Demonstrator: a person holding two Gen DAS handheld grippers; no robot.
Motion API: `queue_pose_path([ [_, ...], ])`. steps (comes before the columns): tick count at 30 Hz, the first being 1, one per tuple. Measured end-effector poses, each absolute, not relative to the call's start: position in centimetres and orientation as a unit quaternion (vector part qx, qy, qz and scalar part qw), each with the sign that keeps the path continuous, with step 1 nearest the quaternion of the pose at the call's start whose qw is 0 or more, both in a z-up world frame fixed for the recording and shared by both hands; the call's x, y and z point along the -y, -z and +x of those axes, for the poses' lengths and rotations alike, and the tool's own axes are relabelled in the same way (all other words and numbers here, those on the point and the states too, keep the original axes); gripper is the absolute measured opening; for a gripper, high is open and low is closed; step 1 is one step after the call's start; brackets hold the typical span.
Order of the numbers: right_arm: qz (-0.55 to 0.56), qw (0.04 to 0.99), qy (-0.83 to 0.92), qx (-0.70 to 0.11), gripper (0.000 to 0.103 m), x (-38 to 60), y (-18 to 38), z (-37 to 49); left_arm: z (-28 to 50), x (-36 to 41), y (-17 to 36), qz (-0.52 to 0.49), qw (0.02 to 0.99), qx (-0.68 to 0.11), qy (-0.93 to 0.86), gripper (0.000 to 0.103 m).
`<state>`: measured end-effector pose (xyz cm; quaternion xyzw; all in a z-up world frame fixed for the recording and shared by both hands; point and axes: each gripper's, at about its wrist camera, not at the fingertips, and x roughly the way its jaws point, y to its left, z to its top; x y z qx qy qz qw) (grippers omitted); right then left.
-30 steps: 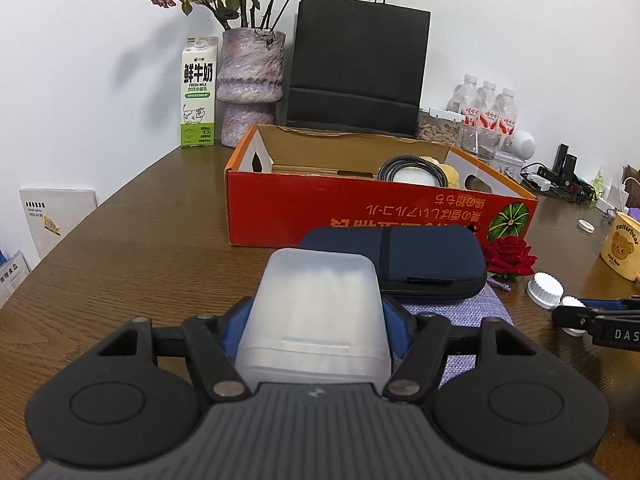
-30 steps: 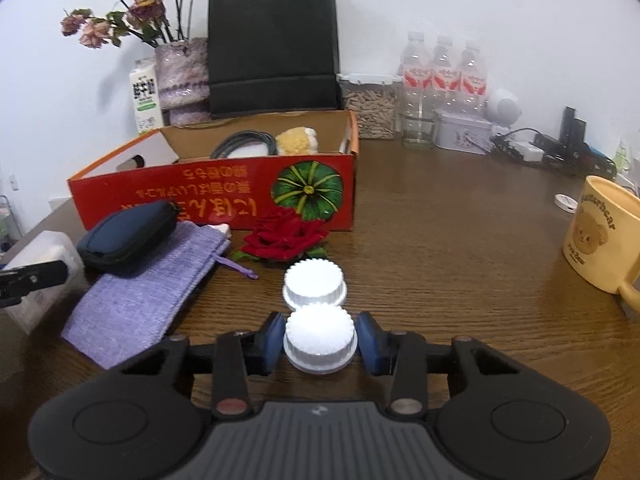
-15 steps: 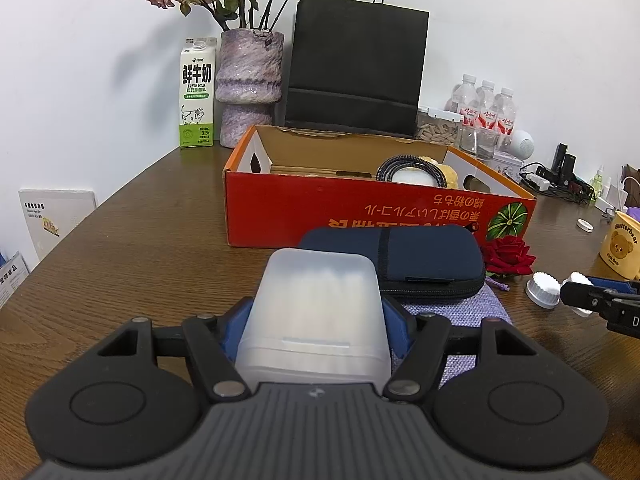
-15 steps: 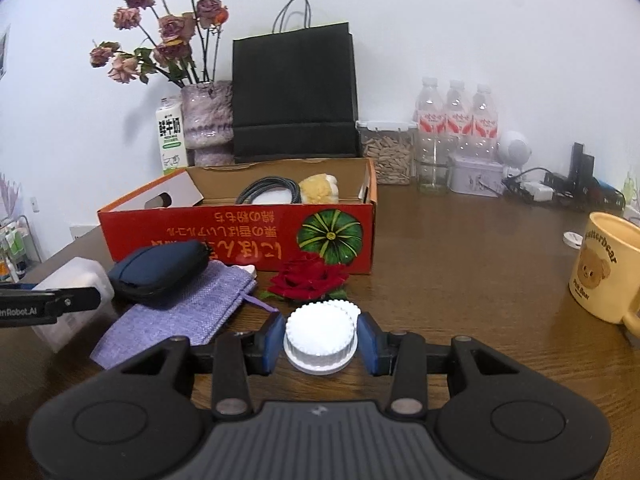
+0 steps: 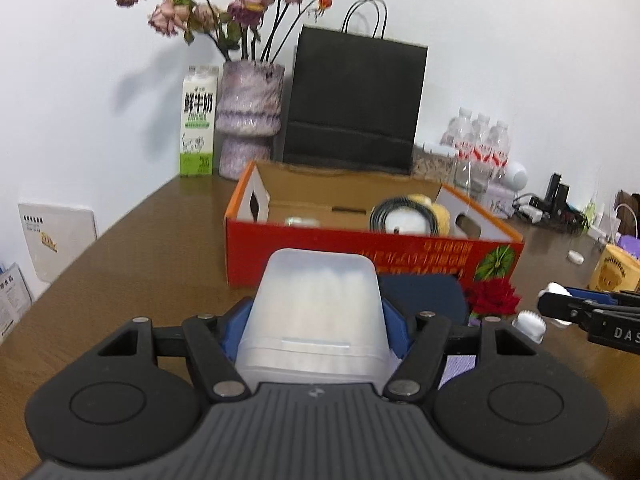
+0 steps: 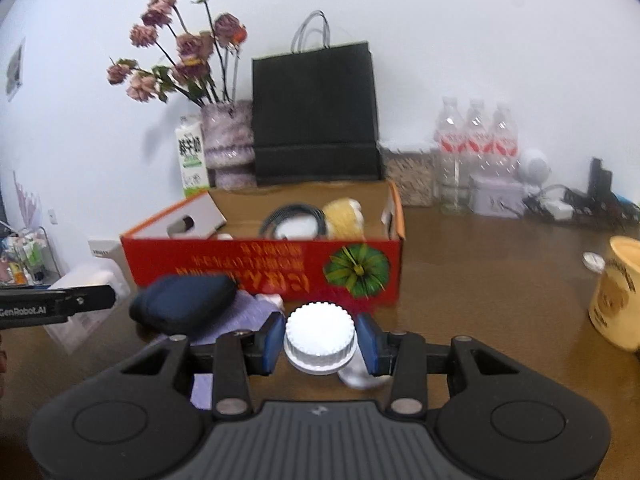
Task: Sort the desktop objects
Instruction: 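Carry the container and cap into the box and open both grippers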
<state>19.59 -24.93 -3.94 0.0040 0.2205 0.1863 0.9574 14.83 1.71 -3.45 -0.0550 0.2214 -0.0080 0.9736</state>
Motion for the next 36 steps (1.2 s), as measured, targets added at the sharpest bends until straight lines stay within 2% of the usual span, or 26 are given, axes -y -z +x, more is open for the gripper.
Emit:
queue_pose_path([
  [16,0.005,0.958,-0.216,-0.186,0.039,20.7,-2.4,25.6,20.5,-0.3,-2.3,-0.048,0.983,-0.179,0.014,0.067],
  [26,0.001,0.953,-0.213,-0.215,0.039,18.5,-1.5,30.6,25.6,0.1,-2.7,-0.061,0.98,-0.189,0.003,0.067],
  [36,0.006,0.951,-0.186,-0.249,0.039,18.6,0.6,35.2,30.5,-0.8,-0.4,-0.057,0.971,-0.233,-0.017,0.067],
])
